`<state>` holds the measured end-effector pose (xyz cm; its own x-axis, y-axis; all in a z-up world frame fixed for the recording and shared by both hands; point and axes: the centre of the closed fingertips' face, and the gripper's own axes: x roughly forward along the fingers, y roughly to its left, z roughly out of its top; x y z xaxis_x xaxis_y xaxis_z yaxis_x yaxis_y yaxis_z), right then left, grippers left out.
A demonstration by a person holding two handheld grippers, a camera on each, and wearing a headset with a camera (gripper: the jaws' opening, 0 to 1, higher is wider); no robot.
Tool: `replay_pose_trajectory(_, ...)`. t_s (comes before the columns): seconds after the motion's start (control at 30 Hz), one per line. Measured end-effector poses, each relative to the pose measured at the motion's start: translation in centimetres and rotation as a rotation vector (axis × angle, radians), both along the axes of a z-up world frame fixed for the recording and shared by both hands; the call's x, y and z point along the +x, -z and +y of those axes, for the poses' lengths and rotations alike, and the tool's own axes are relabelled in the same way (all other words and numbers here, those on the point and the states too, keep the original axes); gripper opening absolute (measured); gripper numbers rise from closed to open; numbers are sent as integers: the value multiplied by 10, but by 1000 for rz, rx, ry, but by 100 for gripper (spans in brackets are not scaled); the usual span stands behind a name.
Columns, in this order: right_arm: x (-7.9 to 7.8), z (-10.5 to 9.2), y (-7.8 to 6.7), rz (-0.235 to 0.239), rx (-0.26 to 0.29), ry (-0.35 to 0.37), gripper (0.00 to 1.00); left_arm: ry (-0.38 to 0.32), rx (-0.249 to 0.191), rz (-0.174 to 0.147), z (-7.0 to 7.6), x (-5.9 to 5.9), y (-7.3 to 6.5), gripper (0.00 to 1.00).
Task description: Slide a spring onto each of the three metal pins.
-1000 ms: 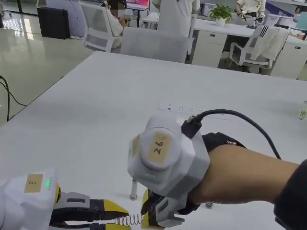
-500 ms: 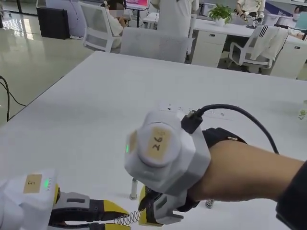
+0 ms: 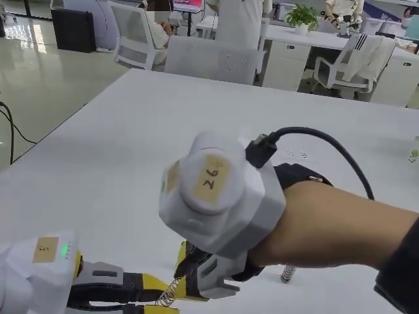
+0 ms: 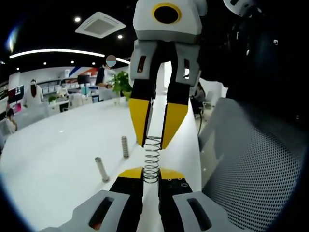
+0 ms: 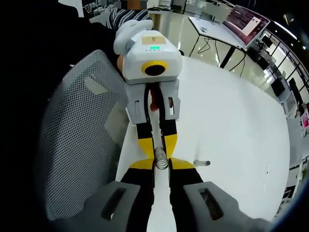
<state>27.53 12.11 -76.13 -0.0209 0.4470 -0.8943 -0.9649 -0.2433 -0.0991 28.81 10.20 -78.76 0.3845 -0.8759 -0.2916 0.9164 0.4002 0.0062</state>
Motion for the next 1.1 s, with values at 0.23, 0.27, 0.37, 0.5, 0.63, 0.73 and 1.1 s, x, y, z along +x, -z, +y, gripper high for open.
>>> replay_pose_trajectory(0.23, -3, 7, -3, 7, 22, -9, 8, 2, -4, 0, -1, 0, -1, 3)
replay_pose_trajectory(0.27, -3, 8, -3, 10, 24, -9, 8, 2, -4, -1, -1, 0, -1, 3)
replay_pose_trajectory(0.37, -4, 10, -4, 23, 33, -5, 8, 2, -3, -1, 0, -1, -1, 3)
replay_pose_trajectory(0.5, -2, 11, -4, 25, 35, -1, 8, -4, -11, 0, 1, 0, -2, 3)
replay_pose_trajectory(0.63, -4, 9, -2, 43, 23, 3, 13, -9, -18, -1, 1, 1, -3, 3)
replay_pose_trajectory(0.73, -5, 7, 2, 36, 11, -7, 14, -7, -17, -1, 0, 1, -3, 3)
replay_pose_trajectory(1.1, -4, 6, 8, 46, -22, -9, 12, 3, -18, -4, -1, -1, -5, 3)
